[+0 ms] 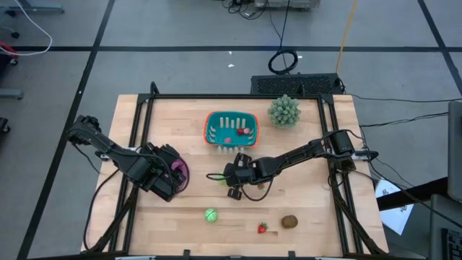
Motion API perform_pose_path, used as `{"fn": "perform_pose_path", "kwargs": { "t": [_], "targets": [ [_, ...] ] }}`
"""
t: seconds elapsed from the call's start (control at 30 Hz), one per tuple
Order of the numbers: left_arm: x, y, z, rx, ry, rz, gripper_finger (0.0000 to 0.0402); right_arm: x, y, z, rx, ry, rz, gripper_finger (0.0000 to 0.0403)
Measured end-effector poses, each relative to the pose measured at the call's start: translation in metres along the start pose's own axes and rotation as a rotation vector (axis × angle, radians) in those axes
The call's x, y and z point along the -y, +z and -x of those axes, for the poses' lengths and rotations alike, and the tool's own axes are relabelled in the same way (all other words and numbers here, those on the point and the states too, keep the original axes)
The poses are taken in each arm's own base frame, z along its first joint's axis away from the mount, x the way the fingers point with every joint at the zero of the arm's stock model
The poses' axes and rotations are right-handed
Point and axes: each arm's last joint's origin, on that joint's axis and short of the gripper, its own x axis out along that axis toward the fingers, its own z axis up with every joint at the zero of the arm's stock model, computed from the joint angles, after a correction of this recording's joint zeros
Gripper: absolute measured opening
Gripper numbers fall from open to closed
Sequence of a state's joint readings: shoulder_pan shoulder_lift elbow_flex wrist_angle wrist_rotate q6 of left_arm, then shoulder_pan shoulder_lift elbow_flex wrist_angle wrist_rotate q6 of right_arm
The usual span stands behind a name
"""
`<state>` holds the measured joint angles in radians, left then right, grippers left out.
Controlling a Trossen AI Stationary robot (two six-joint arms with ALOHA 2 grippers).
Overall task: Pick and placing Produce into tupperware
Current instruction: Put the green star fruit into the blue basket
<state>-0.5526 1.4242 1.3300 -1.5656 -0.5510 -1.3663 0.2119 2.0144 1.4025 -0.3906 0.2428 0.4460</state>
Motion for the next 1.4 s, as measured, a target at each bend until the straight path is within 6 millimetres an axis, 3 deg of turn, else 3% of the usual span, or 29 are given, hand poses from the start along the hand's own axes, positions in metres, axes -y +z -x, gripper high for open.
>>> {"fn": "perform_pose_path", "kwargs": {
  "t": [0.73,1.4],
  "targets": [
    [0.0,0.0,0.0,-0.001,0.0,-0.001,0.0308,-0.006,-0.018,0.023,-0.138,-0.036,-0.017,0.0022],
    [0.002,-0.009,0.006,0.008,-0.024,-0.011,0.0308,-0.005,-0.017,0.032,-0.163,0.012,-0.044,0.0167]
  ]
}}
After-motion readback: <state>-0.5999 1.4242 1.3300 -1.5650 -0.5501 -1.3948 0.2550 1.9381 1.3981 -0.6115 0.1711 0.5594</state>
